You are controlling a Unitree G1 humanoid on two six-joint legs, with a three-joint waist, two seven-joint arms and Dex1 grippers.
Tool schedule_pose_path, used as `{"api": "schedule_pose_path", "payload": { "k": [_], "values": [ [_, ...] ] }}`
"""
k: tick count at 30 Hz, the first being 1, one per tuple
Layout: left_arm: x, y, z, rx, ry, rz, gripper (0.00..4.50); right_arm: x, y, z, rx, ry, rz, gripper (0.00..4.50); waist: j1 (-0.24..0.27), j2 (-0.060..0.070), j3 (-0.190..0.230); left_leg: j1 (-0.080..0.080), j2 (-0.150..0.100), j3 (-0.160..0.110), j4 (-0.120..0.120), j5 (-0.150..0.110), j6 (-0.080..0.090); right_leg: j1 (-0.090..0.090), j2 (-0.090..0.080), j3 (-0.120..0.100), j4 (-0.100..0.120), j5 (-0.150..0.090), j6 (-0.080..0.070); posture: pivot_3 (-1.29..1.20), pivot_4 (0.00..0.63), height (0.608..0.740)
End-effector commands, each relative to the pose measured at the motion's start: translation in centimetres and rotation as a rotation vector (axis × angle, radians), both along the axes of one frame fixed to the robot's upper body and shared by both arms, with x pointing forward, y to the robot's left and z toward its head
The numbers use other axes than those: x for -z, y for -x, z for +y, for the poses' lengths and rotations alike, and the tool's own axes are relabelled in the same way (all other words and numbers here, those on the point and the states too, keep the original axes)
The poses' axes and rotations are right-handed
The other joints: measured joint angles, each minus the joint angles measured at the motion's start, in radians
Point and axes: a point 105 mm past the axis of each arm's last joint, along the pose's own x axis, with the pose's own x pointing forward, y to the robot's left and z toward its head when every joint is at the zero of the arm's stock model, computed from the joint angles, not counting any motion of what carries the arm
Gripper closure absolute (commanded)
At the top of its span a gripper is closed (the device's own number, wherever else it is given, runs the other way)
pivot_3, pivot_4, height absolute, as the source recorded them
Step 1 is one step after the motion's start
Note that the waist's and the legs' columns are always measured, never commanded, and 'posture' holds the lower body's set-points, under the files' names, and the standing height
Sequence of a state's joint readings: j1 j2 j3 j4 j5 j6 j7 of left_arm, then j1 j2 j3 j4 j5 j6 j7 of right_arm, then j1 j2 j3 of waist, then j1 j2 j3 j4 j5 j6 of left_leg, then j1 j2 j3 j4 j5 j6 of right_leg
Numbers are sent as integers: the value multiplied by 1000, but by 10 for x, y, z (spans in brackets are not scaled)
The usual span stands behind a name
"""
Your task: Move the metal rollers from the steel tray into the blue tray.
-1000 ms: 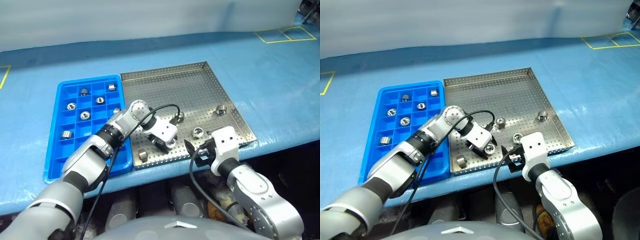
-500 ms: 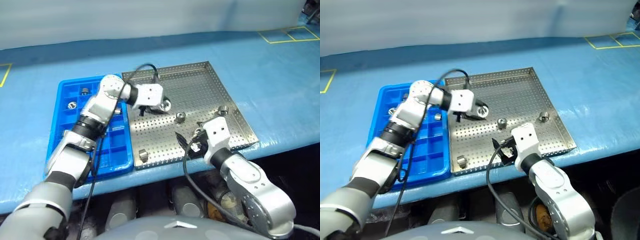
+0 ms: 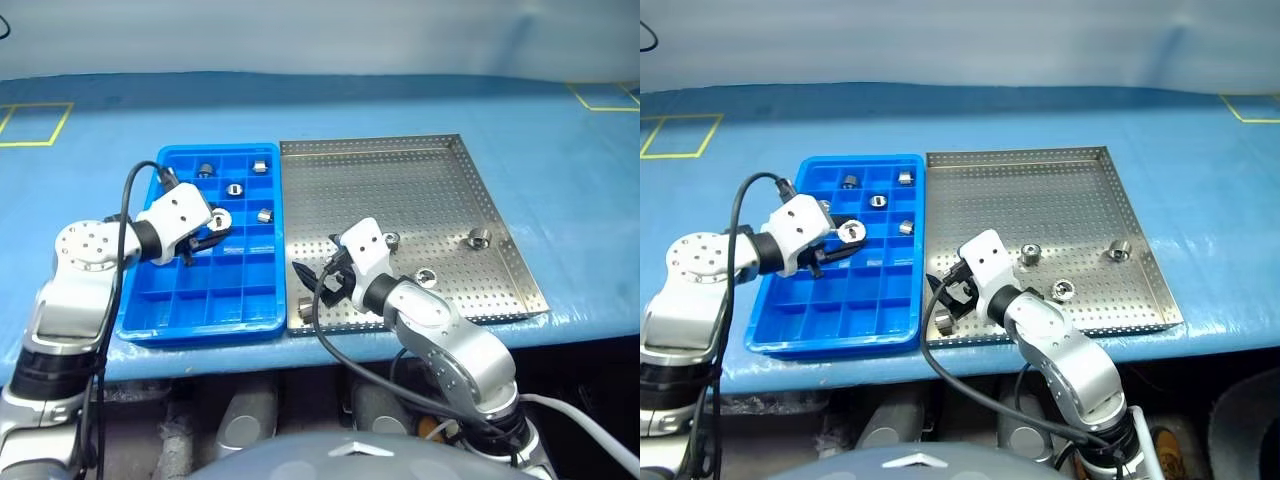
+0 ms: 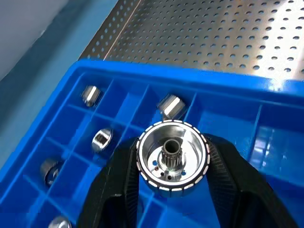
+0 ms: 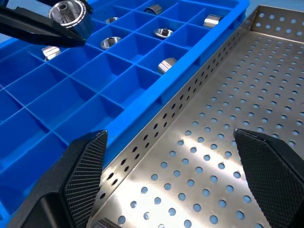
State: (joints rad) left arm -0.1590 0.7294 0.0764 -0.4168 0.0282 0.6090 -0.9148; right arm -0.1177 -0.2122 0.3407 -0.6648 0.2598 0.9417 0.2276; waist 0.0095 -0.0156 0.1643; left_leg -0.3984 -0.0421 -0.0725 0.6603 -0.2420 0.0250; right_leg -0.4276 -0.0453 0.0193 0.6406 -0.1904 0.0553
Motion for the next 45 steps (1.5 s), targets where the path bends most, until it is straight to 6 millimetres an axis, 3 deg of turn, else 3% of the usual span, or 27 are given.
{"api": "schedule_pose_path", "payload": {
  "k": [1,10,19,21,27,28,33,37,45],
  "values": [
    [-10,6,8,-62,-30,-45,2788,-10,0,4,-29,-26,-42,0,8,0,0,0,0,0,0,0,0,0,0,0,0,0,0,122,150,740],
    [19,19,26,-191,-53,54,2788,-8,2,-1,-19,-20,-36,0,7,0,0,1,1,-3,-2,2,-3,1,1,-3,2,-5,-8,95,150,740],
    [46,28,24,-236,-1,162,2788,-8,2,-5,5,-18,-37,0,4,1,0,3,1,-3,-5,2,-5,1,0,-3,3,-6,-10,82,150,740],
    [48,29,23,-231,6,176,2060,-8,2,-5,7,-15,-40,0,3,1,0,3,1,-3,-5,2,-5,1,0,-3,3,-6,-10,62,150,740],
    [37,34,18,-196,36,184,152,-10,2,-8,16,-13,-47,0,2,1,0,2,1,-3,-5,2,-4,1,0,-3,2,-6,-10,49,150,740],
    [35,34,18,-197,35,180,48,-10,3,-8,19,-13,-47,0,1,1,0,2,1,-3,-5,1,-4,1,0,-3,1,-6,-10,49,150,740],
    [19,25,18,-204,60,89,48,-11,3,-10,28,-13,-51,0,4,1,0,2,1,-3,-6,0,-5,0,0,-3,1,-6,-9,44,150,740],
    [-30,3,-9,-158,337,-118,48,-14,1,-20,25,27,-78,0,24,1,1,1,0,-7,-3,0,-5,-1,-1,-7,-1,-6,-9,36,150,740],
    [-32,16,-42,93,389,-174,48,-14,7,-52,-80,213,-68,0,-7,0,0,2,1,-3,-3,0,-5,3,0,-3,1,-6,-10,9,150,740]
  ]
}}
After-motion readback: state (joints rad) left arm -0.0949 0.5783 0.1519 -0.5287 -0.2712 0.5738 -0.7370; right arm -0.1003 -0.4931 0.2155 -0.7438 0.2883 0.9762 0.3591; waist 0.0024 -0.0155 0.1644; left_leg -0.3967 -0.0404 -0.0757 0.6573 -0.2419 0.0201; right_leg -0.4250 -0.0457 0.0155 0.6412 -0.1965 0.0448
